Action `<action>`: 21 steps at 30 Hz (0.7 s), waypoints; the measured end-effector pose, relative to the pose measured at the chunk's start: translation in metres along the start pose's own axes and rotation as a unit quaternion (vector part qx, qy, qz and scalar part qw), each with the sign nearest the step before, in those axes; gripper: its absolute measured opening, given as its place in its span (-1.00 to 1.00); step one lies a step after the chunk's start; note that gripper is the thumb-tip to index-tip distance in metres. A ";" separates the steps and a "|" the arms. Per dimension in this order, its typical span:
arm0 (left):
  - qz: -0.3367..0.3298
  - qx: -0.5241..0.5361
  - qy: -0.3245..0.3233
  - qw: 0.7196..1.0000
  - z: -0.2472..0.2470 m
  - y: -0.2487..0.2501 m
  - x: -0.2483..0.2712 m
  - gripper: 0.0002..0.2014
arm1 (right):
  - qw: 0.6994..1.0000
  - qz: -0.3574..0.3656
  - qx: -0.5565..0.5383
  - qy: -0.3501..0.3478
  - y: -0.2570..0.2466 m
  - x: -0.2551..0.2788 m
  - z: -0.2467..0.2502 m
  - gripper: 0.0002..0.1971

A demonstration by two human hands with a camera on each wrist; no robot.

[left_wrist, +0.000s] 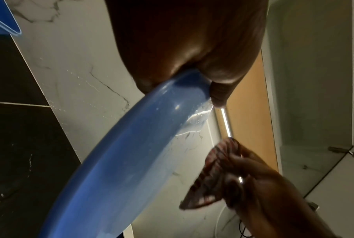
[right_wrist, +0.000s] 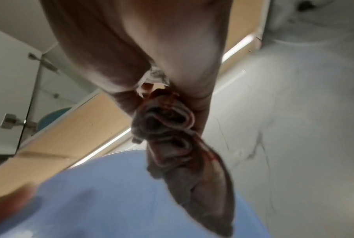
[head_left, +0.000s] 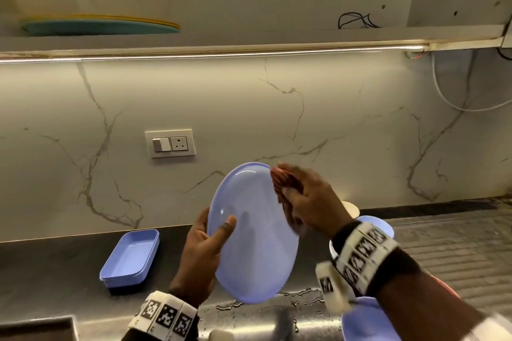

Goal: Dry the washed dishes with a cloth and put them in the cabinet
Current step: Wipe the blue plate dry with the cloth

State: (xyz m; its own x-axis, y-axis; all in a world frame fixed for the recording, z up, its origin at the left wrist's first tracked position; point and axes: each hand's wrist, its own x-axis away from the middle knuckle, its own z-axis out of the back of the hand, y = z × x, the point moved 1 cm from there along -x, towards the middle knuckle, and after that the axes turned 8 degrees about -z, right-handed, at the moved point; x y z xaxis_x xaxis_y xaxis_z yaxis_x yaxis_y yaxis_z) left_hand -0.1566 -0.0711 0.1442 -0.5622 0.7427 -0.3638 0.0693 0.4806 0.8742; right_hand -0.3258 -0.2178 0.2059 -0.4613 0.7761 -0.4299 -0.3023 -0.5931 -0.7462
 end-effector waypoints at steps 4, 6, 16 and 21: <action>0.012 0.009 -0.053 0.998 -0.013 -0.003 0.005 -0.53 | 0.994 0.046 0.102 -0.018 -0.014 -0.019 -0.022 -0.65; 0.028 0.022 -0.070 0.997 -0.012 -0.009 0.006 -0.30 | 0.994 0.041 0.098 -0.034 -0.013 -0.014 -0.038 -0.66; 0.075 0.043 -0.009 0.996 0.005 -0.011 0.010 -0.04 | 0.962 0.207 0.179 -0.028 -0.033 0.059 -0.079 -0.68; 0.169 0.245 -0.023 0.954 -0.004 -0.005 0.000 -0.12 | 0.928 0.290 0.231 -0.030 -0.014 0.088 -0.098 -0.71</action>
State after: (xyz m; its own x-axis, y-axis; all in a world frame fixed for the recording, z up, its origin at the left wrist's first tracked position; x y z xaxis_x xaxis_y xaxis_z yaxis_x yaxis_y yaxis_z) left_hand -0.1600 -0.0752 0.1406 -0.4027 0.9086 -0.1113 0.6237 0.3613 0.6932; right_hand -0.2799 -0.1202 0.1288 -0.6996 0.2919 -0.6522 -0.3069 -0.9470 -0.0947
